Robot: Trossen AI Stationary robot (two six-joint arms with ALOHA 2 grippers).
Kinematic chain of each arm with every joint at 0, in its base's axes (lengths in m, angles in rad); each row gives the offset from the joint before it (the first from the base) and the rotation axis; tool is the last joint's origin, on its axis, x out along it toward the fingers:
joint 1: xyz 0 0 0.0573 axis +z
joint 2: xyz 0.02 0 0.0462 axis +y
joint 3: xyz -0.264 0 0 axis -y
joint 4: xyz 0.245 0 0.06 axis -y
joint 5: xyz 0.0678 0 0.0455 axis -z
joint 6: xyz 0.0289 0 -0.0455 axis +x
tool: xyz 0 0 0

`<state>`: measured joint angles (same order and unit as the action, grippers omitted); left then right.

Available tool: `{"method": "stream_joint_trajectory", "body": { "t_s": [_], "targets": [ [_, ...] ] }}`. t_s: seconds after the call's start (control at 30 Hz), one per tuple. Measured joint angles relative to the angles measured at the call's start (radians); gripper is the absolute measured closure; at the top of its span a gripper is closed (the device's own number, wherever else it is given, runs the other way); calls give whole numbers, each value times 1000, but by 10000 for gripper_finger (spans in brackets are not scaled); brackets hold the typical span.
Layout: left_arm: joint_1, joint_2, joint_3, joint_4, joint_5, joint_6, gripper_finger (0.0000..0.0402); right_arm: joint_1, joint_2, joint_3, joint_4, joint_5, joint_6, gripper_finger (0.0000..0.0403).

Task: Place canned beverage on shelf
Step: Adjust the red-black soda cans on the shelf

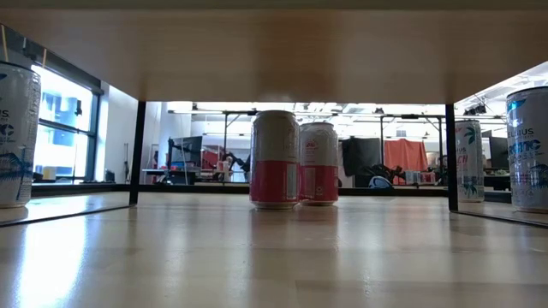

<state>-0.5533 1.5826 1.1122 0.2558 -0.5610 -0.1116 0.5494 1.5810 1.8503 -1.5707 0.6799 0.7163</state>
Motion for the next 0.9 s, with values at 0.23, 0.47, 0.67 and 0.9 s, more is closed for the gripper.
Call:
{"method": "stream_joint_trajectory", "body": {
  "t_s": [0.23, 0.47, 0.67, 0.9],
  "targets": [
    [0, 0, 0, 0, 0, 1, 147, -142, 0, 0, 0, -127, -88, 403],
    [0, 0, 0, -4, 0, 1, 147, -202, 0, 0, 0, -228, -113, 403],
    [0, 0, 0, -5, 1, 0, 147, -202, 0, 0, 0, -288, -106, 402],
    [0, 0, 0, -5, 1, -8, 147, -202, 0, 0, 0, -298, -104, 403]
  ]
}}
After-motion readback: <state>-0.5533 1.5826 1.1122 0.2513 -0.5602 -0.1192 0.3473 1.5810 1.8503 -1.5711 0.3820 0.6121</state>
